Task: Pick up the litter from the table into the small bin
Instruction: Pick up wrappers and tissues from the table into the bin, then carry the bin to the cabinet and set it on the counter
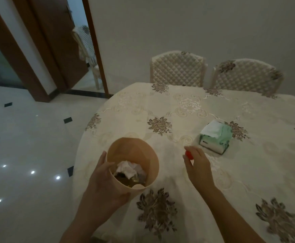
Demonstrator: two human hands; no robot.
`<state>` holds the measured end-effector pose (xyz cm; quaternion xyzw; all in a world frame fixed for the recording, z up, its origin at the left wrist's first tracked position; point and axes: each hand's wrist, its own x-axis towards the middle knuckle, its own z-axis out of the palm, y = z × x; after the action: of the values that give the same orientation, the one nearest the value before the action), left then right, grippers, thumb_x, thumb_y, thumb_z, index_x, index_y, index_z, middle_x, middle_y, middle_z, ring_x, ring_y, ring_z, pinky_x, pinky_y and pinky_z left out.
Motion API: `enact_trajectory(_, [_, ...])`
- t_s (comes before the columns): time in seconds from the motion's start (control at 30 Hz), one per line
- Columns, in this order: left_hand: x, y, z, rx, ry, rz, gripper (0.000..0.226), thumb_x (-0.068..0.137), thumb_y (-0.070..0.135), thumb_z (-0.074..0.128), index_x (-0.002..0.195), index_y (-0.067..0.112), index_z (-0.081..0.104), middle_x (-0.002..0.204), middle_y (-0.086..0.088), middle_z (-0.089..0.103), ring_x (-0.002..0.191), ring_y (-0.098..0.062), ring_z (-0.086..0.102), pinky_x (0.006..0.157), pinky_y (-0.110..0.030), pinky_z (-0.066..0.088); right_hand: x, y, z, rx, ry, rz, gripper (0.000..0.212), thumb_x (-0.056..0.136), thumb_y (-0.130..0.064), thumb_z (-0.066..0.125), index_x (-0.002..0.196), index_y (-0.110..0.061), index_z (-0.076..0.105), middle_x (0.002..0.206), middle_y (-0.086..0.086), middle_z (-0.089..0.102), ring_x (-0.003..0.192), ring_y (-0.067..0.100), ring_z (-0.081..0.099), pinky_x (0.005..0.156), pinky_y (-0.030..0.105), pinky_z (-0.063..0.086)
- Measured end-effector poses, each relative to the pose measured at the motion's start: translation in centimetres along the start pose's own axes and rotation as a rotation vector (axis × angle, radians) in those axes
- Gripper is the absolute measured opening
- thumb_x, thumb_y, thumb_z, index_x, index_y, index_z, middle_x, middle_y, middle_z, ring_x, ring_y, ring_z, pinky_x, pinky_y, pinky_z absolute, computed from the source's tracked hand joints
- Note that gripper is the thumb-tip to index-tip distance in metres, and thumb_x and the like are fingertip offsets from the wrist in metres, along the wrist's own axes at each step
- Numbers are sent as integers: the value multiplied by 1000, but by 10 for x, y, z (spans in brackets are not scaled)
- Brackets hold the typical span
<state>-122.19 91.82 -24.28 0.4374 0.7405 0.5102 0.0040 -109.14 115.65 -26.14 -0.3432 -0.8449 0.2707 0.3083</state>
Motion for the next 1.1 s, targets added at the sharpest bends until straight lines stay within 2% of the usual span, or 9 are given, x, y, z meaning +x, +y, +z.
enact_trajectory(0.13, [-13,19,-11,50,77,30,74,55,83,57,112,40,35,147,11,21,129,-10,32,92,-17,42,-2,-100,-13,256,-107,-331,28,81,-23,62,107,-13,58,96,-3,60,85,1,52,81,5,41])
enact_trajectory(0.23, [-21,44,-26,76,103,54,61,56,84,52,109,65,31,135,29,35,116,2,47,80,-22,48,-21,-142,1,180,-403,-479,33,83,-30,59,113,-16,55,111,4,62,98,11,55,85,15,41])
enact_trajectory(0.33, [-30,42,-42,72,149,107,62,64,75,58,115,54,29,133,25,38,108,-1,54,79,-14,51,-43,-157,26,114,-569,-511,41,87,-28,55,125,-17,48,135,4,49,123,16,43,101,23,32])
enact_trajectory(0.43, [-47,39,-55,50,185,92,65,66,72,60,120,51,31,134,42,29,113,18,43,84,-1,40,-63,-163,37,157,-599,-537,37,87,-26,54,122,-15,51,136,5,49,127,16,40,105,28,32])
enact_trajectory(0.57, [-64,41,-66,96,273,7,70,56,78,60,116,49,36,136,37,32,109,6,51,85,-11,48,-78,-166,30,150,-532,-537,31,85,-27,55,115,-18,56,125,2,57,115,15,49,91,14,31])
enact_trajectory(0.67, [-72,39,-75,166,321,-69,71,54,77,59,104,29,41,129,-3,39,102,-19,55,77,-30,53,-80,-161,18,54,-387,-535,38,83,-37,47,116,-19,56,119,4,63,110,19,56,93,21,37])
enact_trajectory(0.8, [-76,35,-98,130,265,-164,101,38,89,58,119,38,27,135,7,32,112,-23,49,80,-33,51,-73,-152,-9,-97,-204,-420,52,79,-46,47,124,-18,48,128,6,57,120,21,49,99,27,33])
enact_trajectory(0.93, [-64,22,-121,85,187,-37,104,41,70,72,122,26,26,146,4,28,118,-17,46,77,-30,51,-82,-154,-41,-205,-39,-279,58,78,-37,63,129,-15,43,132,11,52,124,28,45,103,39,34])
enact_trajectory(1.1, [-46,26,-142,-33,-6,130,105,49,80,63,124,18,23,145,-17,27,118,-36,47,79,-30,52,-139,-166,-72,-335,159,-86,64,76,-38,67,130,-15,41,135,13,50,127,31,42,104,49,39])
